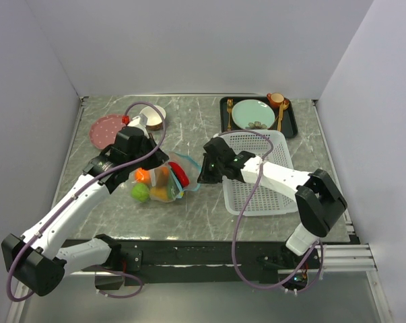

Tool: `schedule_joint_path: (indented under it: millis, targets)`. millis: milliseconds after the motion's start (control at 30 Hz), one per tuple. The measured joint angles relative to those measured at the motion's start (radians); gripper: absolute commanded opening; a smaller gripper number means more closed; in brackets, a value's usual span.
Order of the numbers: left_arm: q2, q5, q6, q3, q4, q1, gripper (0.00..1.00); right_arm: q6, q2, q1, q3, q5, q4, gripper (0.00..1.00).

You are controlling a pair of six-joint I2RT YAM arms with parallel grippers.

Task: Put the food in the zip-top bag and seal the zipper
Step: Zip the zipper food storage bag at the center of the board.

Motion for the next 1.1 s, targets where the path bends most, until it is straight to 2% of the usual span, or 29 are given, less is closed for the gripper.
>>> schedule_joint_path:
  millis: [167, 767, 933, 1000, 1033, 1067, 1100]
  targets:
    - [0.001, 0.016, 0.002, 0.0, 0.002, 0.001, 0.01, -0.004, -0.002, 0.0, 0.005, -0.004, 0.032, 0.04]
    - [0.203, 0.29, 0.009, 0.0, 0.118, 0.001, 0.01, -0.037, -0.051, 0.0, 0.032, -0.058, 0.156, 0.04]
    - [0.225, 0.314, -0.018, -0.017, 0.16, 0.001, 0.01, -0.041, -0.051, 0.0, 0.032, -0.058, 0.158, 0.04]
    - [0.225, 0.336, -0.031, -0.023, 0.187, 0.001, 0.05, -0.04, -0.051, 0.0, 0.032, -0.06, 0.161, 0.04]
    - [0.225, 0.344, -0.035, -0.024, 0.196, 0.001, 0.09, -0.04, -0.051, 0.0, 0.032, -0.061, 0.163, 0.04]
    - [0.225, 0.351, -0.037, -0.024, 0.201, 0.001, 0.18, -0.04, -0.051, 0.0, 0.032, -0.061, 0.166, 0.04]
    - [0.225, 0.353, -0.037, -0.024, 0.204, 0.001, 0.2, -0.04, -0.051, 0.0, 0.033, -0.061, 0.167, 0.04]
